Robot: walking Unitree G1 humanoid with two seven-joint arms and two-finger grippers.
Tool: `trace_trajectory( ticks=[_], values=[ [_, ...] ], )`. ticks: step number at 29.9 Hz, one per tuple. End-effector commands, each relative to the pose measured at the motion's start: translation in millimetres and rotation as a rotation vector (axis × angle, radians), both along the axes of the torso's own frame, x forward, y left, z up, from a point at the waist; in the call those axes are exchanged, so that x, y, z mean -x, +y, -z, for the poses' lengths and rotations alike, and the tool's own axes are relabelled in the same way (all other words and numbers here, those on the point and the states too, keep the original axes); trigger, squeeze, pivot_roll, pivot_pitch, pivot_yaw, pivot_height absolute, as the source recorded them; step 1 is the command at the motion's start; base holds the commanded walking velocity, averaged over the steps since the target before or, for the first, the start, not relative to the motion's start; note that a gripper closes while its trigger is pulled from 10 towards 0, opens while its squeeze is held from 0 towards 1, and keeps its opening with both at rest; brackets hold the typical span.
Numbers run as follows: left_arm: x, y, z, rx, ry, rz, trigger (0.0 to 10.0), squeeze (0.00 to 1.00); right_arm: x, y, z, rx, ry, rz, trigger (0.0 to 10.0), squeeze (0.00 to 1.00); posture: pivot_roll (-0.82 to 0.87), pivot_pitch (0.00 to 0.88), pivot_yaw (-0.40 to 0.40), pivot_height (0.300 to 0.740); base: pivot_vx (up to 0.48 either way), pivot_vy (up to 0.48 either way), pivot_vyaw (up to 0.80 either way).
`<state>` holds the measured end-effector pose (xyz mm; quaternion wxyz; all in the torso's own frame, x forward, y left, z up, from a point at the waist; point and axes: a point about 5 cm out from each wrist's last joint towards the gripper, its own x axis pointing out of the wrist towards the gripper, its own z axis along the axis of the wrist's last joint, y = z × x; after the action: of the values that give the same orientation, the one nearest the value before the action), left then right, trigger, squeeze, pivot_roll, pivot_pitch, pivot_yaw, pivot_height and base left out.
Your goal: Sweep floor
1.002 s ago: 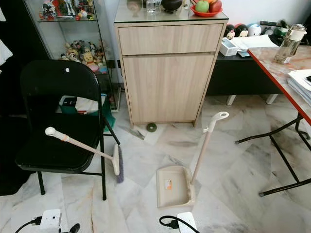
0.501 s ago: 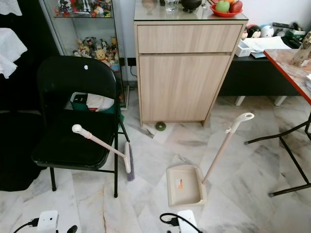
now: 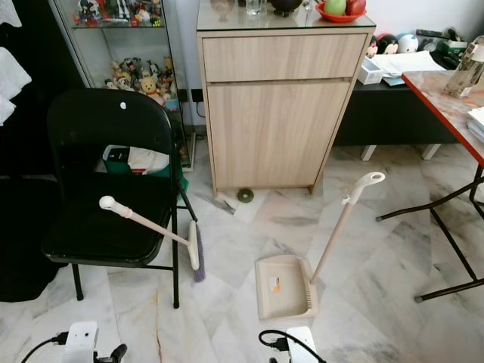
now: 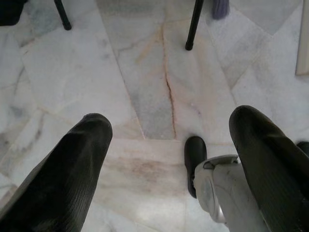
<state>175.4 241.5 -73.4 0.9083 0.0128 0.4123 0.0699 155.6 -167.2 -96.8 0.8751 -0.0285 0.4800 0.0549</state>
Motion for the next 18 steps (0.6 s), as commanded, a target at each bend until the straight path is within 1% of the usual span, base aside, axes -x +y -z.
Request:
trace_trajectory(
  ticks=[1, 4, 6, 8, 11, 15, 18],
  values=[
    [4.2, 0.4, 2.0, -0.006, 0.013, -0.001, 10.0, 0.0, 7.2, -2.9, 2.8, 0.002, 0.031, 0.002, 10.0, 0.0, 0.03, 0.049, 0.008, 0.74, 0.0, 0.0, 0.0],
    [3.6, -0.2, 1.7, -0.001, 0.005, -0.001, 10.0, 0.0, 8.0, -3.5, 3.1, 0.003, 0.034, 0.002, 10.0, 0.0, 0.03, 0.05, 0.008, 0.74, 0.0, 0.0, 0.0],
    [4.3, -0.2, 2.3, 0.02, 0.009, -0.025, 10.0, 0.0, 8.4, -3.3, 3.3, 0.003, 0.036, 0.001, 10.0, 0.0, 0.03, 0.048, 0.009, 0.74, 0.0, 0.0, 0.0],
    [3.7, 0.0, 1.9, 0.029, 0.003, -0.041, 10.0, 0.0, 8.6, -2.7, 3.5, 0.002, 0.037, -0.001, 10.0, 0.0, 0.03, 0.048, 0.009, 0.74, 0.0, 0.48, 0.0],
    [1.7, -0.2, 0.6, 0.015, -0.006, -0.016, 10.0, 0.0, 7.6, -0.9, 3.3, 0.002, 0.036, -0.003, 10.0, 0.0, 0.03, 0.049, 0.009, 0.74, 0.0, 0.416, 0.0],
    [-0.8, 0.7, -1.2, 0.001, -0.021, -0.007, 10.0, 0.0, 5.3, 3.6, 2.9, -0.002, 0.034, -0.004, 10.0, 0.0, 0.03, 0.052, 0.011, 0.74, 0.0, 0.0, 0.0],
    [-1.6, 1.8, -2.0, 0.007, -0.032, -0.03, 10.0, 0.0, 4.4, 6.1, 2.7, -0.004, 0.033, -0.006, 10.0, 0.0, 0.03, 0.054, 0.011, 0.74, 0.0, 0.0, 0.0]
  ],
)
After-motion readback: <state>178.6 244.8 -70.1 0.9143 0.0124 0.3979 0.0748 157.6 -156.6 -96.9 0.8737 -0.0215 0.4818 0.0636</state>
